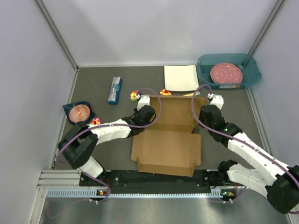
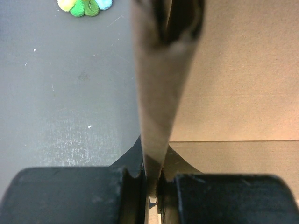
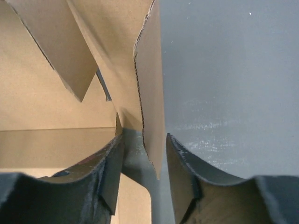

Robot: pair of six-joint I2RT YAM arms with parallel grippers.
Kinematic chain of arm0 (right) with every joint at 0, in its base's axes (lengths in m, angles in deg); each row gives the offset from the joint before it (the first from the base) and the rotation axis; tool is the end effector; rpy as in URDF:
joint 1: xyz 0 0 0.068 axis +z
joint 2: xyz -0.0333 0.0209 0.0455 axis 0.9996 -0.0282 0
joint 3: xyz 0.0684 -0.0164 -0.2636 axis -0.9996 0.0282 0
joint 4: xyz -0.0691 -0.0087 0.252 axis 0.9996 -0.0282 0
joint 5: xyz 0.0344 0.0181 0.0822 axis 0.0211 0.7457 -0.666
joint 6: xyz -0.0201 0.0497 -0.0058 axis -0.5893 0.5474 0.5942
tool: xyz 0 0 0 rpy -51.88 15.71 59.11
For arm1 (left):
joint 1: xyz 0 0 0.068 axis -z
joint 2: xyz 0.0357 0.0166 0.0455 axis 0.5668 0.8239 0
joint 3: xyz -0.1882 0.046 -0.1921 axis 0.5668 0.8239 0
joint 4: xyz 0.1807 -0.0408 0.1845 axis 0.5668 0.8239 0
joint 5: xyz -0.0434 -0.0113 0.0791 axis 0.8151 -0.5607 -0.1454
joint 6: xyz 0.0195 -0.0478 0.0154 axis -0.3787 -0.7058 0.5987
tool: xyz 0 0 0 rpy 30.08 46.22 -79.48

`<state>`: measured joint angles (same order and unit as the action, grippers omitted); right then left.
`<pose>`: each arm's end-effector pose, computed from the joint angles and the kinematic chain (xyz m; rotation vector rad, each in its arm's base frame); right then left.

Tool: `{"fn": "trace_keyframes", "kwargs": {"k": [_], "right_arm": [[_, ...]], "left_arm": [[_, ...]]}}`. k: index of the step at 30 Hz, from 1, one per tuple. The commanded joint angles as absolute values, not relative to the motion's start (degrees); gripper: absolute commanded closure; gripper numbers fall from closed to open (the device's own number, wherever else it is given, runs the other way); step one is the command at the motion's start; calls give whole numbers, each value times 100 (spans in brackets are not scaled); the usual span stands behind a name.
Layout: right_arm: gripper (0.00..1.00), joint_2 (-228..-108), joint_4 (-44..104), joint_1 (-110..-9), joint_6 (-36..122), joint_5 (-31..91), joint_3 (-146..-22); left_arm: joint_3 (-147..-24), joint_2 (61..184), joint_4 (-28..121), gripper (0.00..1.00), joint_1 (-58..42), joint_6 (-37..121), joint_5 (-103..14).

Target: Fold the paper box

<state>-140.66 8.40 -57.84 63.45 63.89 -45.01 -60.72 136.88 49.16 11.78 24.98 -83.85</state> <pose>0.1788 0.0869 0.2457 0.1814 2.1607 0.0487 0.2321 -0.2164 0.1826 0.0737 2.2038 -0.0891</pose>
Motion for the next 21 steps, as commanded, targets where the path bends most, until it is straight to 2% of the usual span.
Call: {"fn": "trace_keyframes", "kwargs": {"k": [1,3,10,21], "right_arm": [[64,-14143,1205,-5841,6321,6628,-4652],[69,-14170,1205,-5850,6295,6655,-4634],[100,-13679,1205,-5850,6233,6165,-4599],[100,-13159,818,-5841,6400,5126,-5020]], "left_arm": [[-5889,13722,5913,100,1241,2541,-8185],[-5872,13713,5913,100,1232,2532,-8203],[-5863,13686,5887,100,1250,2514,-8212],[-5678,13695,5632,100,1373,2418,-8642]]}}
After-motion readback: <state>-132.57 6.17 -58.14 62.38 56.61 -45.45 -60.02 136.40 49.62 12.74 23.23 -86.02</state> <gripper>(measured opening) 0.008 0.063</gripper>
